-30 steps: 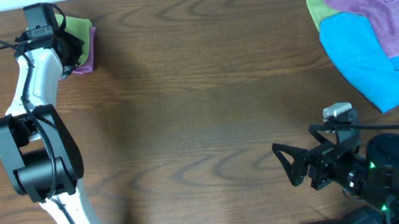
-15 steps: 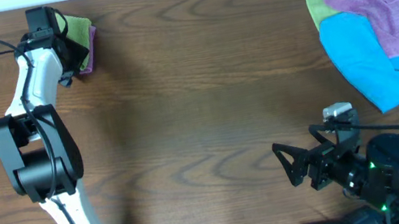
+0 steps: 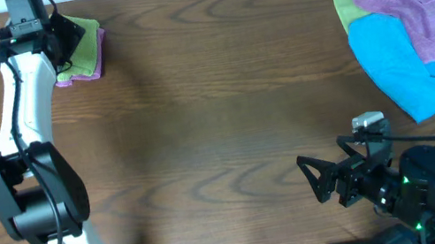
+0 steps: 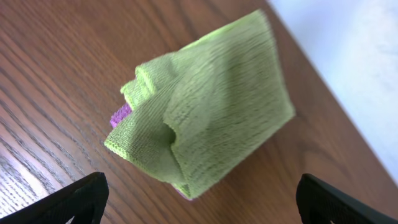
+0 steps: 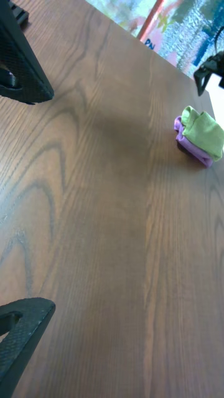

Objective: Fold the cloth
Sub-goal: 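Lower the green cloth onto the pink cloth and adjust its placement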

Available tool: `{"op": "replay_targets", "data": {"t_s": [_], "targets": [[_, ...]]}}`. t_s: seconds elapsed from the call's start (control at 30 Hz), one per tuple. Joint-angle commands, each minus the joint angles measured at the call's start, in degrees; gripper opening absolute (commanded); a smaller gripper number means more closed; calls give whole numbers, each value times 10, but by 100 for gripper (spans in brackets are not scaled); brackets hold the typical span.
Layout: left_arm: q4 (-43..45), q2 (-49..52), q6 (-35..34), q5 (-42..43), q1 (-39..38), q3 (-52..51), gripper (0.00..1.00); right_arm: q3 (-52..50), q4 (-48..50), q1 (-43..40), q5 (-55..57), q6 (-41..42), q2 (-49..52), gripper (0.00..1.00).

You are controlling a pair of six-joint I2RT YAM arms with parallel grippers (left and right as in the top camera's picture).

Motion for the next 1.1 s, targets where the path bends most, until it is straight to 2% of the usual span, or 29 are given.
{"op": "replay_targets", "data": {"t_s": [0.0, 0.23, 0.4, 0.53, 0.63, 0.67, 0.7, 0.73, 0.8, 0.87, 1.07], "targets": [[-4, -16, 16, -8, 5, 13, 96, -4, 0, -6, 2, 7, -2, 99], [6, -26, 51, 11, 4, 13, 95, -4, 0, -6, 2, 7, -2, 99], [100, -6, 53, 66, 3, 13, 100, -4, 0, -6, 2, 7, -2, 99], [158, 19, 54, 70, 0, 13, 73, -4, 0, -6, 2, 7, -2, 99], [194, 50, 53, 69, -5, 13, 62, -4, 0, -6, 2, 7, -2, 99], [202, 58, 53, 67, -5, 13, 54, -4, 0, -6, 2, 7, -2, 99], [208, 72, 53, 58, -7, 13, 36, -4, 0, -6, 2, 7, -2, 99], [212, 80, 53, 49, -7, 13, 26, -4, 0, -6, 2, 7, -2, 99], [218, 92, 53, 27, -7, 13, 13, -4, 0, -6, 2, 7, -2, 99], [217, 100, 53, 4, -7, 13, 8, -4, 0, -6, 2, 7, -2, 99], [207, 121, 54, -35, -7, 13, 8, -4, 0, -6, 2, 7, -2, 99]]}}
